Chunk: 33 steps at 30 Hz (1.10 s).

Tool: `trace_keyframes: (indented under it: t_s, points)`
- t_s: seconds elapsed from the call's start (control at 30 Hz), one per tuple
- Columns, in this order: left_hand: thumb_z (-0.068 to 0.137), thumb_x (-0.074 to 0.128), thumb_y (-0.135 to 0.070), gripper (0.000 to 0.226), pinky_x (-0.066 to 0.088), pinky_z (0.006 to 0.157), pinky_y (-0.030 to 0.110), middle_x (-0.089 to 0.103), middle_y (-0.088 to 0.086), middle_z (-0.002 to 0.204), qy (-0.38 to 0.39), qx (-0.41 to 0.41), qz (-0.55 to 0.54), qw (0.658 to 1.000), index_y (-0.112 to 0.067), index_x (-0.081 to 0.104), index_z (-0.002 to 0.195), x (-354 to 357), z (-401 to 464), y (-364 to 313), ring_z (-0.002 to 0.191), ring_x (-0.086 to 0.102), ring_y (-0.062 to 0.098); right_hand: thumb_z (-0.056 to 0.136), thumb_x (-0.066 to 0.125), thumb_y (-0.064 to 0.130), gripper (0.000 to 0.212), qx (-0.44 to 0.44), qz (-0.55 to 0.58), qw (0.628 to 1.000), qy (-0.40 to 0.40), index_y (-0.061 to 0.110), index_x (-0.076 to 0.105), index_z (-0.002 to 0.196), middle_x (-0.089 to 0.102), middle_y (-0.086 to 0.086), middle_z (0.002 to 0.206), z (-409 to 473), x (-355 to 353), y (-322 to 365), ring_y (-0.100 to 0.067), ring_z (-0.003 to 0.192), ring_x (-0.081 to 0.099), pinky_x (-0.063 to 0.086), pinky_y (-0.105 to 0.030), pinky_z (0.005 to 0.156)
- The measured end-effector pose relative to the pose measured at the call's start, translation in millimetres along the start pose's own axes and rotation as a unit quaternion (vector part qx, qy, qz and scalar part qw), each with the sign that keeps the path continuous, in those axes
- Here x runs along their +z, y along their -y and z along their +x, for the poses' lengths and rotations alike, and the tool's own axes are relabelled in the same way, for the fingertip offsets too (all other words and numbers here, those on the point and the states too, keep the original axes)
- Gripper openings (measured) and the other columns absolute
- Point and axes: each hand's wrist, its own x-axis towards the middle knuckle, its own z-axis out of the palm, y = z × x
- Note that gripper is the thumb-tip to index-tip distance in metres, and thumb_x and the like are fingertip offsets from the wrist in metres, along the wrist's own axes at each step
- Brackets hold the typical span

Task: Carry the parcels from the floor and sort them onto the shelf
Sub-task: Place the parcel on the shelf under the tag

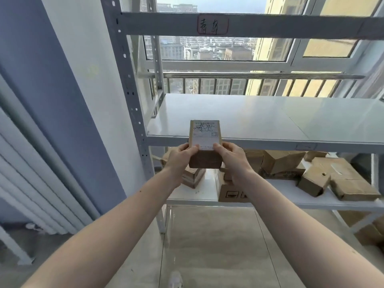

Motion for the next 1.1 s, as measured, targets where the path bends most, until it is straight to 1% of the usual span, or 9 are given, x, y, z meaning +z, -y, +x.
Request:
trace_keyframes:
  t_s: [0.13, 0.27, 0.3, 0.4, 0.47, 0.67, 0.8, 0.9, 1.1]
  points:
    - [0.089, 0.067, -0.026, 0.021, 0.050, 0.091, 0.033, 0.075, 0.004, 0.096, 0.005, 0.011, -0.003, 1.000, -0.016, 0.071, 0.107, -7.1, 76.8, -12.6, 0.097, 0.065, 0.023, 0.097, 0.061, 0.029, 0.022, -0.008, -0.002, 1.000, -0.010, 0.017, 0.059, 0.115, 0.066, -0.005, 0.109, 68.4, 14.0, 9.3, -0.007, 0.083, 0.061, 0.050, -0.026, 0.068]
    - [0.095, 0.061, -0.021, 0.027, 0.058, 0.066, 0.028, 0.073, 0.011, 0.103, 0.023, 0.010, 0.014, 1.000, -0.009, 0.067, 0.118, -13.4, 137.3, -33.2, 0.088, 0.068, 0.023, 0.097, 0.062, 0.031, 0.043, -0.010, -0.012, 0.999, -0.041, 0.009, 0.051, 0.132, 0.061, -0.008, 0.112, 128.1, 28.5, 18.8, -0.004, 0.079, 0.057, 0.046, -0.016, 0.054]
    - [0.095, 0.060, -0.023, 0.027, 0.059, 0.066, 0.029, 0.073, 0.012, 0.105, 0.028, 0.009, 0.022, 0.999, -0.010, 0.068, 0.118, -14.7, 152.8, -36.8, 0.091, 0.068, 0.024, 0.096, 0.063, 0.032, 0.044, -0.011, -0.011, 0.999, -0.050, 0.009, 0.050, 0.131, 0.061, -0.009, 0.113, 142.5, 32.2, 20.6, -0.006, 0.079, 0.058, 0.049, -0.018, 0.057]
    - [0.089, 0.063, -0.026, 0.021, 0.057, 0.091, 0.042, 0.074, 0.015, 0.111, 0.025, 0.012, 0.037, 0.999, -0.014, 0.070, 0.105, -16.4, 195.1, -43.0, 0.105, 0.069, 0.032, 0.095, 0.065, 0.034, 0.045, 0.001, -0.002, 0.998, -0.062, 0.007, 0.050, 0.128, 0.063, -0.016, 0.121, 181.1, 43.0, 24.9, -0.019, 0.092, 0.065, 0.059, -0.038, 0.086]
    - [0.083, 0.065, -0.028, 0.020, 0.054, 0.099, 0.045, 0.075, 0.014, 0.111, 0.017, 0.008, 0.043, 0.999, -0.016, 0.071, 0.098, -16.4, 212.8, -43.3, 0.109, 0.068, 0.033, 0.094, 0.065, 0.034, 0.044, 0.005, -0.001, 0.998, -0.065, 0.008, 0.051, 0.127, 0.064, -0.018, 0.123, 197.7, 46.5, 25.7, -0.026, 0.103, 0.067, 0.057, -0.046, 0.096]
    - [0.092, 0.063, -0.017, 0.017, 0.055, 0.089, 0.036, 0.074, 0.016, 0.112, 0.018, -0.007, 0.033, 0.999, -0.009, 0.070, 0.104, -16.7, 264.8, -43.3, 0.097, 0.068, 0.028, 0.096, 0.063, 0.033, 0.044, 0.025, -0.016, 0.997, -0.073, 0.006, 0.051, 0.129, 0.065, -0.017, 0.124, 250.2, 56.3, 25.6, -0.030, 0.111, 0.066, 0.055, -0.047, 0.098]
    - [0.089, 0.064, -0.023, 0.021, 0.053, 0.099, 0.043, 0.074, 0.015, 0.112, 0.009, -0.023, 0.046, 0.999, -0.010, 0.072, 0.104, -16.8, 290.2, -41.2, 0.104, 0.069, 0.030, 0.096, 0.062, 0.036, 0.046, 0.031, -0.040, 0.996, -0.073, 0.004, 0.053, 0.128, 0.065, -0.015, 0.122, 278.7, 58.8, 23.3, -0.028, 0.106, 0.065, 0.055, -0.041, 0.089]
    - [0.089, 0.065, -0.026, 0.020, 0.051, 0.102, 0.044, 0.075, 0.014, 0.112, 0.008, -0.030, 0.053, 0.998, -0.012, 0.072, 0.102, -17.0, 303.7, -35.4, 0.106, 0.070, 0.029, 0.095, 0.062, 0.038, 0.046, 0.041, -0.051, 0.995, -0.070, 0.005, 0.055, 0.126, 0.066, -0.015, 0.123, 293.9, 57.7, 16.8, -0.030, 0.109, 0.067, 0.055, -0.047, 0.096]
    - [0.094, 0.063, -0.027, 0.022, 0.053, 0.097, 0.035, 0.073, 0.007, 0.115, 0.011, -0.016, 0.061, 0.998, -0.015, 0.068, 0.111, -20.0, 309.1, -24.3, 0.104, 0.068, 0.019, 0.096, 0.062, 0.038, 0.046, 0.035, -0.066, 0.996, -0.054, 0.004, 0.054, 0.127, 0.067, -0.016, 0.124, 307.3, 54.8, 3.0, -0.031, 0.111, 0.067, 0.055, -0.043, 0.091]
